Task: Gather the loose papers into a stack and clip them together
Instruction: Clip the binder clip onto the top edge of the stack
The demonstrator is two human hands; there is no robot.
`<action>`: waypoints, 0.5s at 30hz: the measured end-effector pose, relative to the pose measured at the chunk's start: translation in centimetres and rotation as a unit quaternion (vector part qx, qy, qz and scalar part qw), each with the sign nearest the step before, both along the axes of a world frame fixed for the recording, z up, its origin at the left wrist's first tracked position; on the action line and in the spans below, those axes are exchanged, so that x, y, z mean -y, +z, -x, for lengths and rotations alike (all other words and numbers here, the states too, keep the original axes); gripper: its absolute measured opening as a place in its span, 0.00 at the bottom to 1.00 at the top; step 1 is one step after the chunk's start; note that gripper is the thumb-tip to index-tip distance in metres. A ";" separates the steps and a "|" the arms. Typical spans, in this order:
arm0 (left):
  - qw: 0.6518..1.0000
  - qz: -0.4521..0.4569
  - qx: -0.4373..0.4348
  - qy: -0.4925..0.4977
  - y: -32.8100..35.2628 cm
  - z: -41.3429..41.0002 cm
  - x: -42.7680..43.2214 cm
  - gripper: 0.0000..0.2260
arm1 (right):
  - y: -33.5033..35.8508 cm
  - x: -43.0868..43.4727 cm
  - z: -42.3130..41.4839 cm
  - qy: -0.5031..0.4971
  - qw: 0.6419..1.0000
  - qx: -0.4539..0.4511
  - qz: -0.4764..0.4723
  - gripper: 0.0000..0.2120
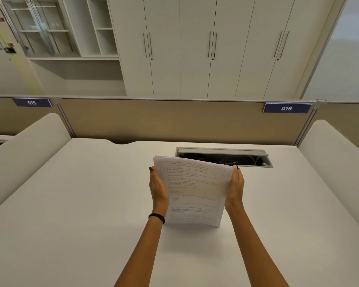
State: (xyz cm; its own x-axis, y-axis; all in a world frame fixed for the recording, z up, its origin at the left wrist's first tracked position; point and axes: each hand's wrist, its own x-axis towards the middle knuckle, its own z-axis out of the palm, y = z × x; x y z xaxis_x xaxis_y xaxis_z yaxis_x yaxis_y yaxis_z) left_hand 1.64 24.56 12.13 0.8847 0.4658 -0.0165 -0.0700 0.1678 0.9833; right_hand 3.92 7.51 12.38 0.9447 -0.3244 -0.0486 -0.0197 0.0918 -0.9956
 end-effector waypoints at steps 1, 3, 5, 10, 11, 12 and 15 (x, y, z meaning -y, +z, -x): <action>1.000 -0.001 0.001 -0.004 -0.1 0.1 0.1 0.22 | 0.0 -0.1 0.0 0.008 1.000 -0.006 0.006 0.31; 1.000 -0.013 0.002 -0.011 -0.1 0.1 0.4 0.20 | 0.1 -0.2 -0.1 0.017 1.000 -0.011 0.013 0.26; 0.999 -0.034 0.005 -0.008 0.1 0.1 0.5 0.17 | 0.1 -0.4 -0.1 0.019 1.000 -0.007 0.011 0.21; 0.994 -0.094 0.042 0.045 0.2 0.1 0.3 0.10 | -0.1 -0.1 -0.1 -0.005 1.000 -0.008 0.005 0.22; 0.992 -0.101 0.047 0.056 0.2 0.0 0.2 0.09 | -0.1 0.0 0.0 -0.009 1.000 -0.007 0.005 0.23; 0.991 -0.107 0.051 0.066 0.1 -0.1 0.1 0.09 | -0.1 0.0 0.0 -0.013 1.000 -0.004 0.003 0.24; 0.988 -0.112 0.059 0.085 0.0 -0.3 0.2 0.08 | -0.1 0.0 0.1 -0.030 1.000 -0.004 0.001 0.31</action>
